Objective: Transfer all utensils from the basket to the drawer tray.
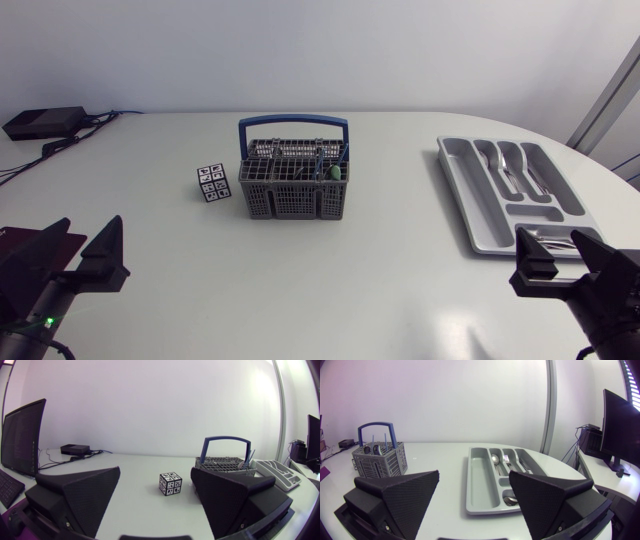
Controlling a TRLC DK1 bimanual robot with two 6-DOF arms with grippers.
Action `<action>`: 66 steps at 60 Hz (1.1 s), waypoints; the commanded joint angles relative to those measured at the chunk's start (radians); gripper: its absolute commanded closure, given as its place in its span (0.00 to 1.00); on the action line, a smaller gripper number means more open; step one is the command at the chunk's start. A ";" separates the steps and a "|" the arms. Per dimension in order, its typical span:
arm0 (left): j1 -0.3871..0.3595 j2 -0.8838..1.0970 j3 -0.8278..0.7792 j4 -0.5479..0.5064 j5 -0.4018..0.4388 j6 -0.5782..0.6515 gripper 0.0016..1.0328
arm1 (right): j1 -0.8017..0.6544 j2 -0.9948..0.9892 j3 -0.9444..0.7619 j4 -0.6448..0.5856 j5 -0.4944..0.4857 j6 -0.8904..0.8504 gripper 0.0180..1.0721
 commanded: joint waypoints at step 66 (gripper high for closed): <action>-0.003 0.335 0.246 0.000 -0.013 -0.063 0.04 | 0.044 0.258 0.146 0.079 0.023 0.005 0.04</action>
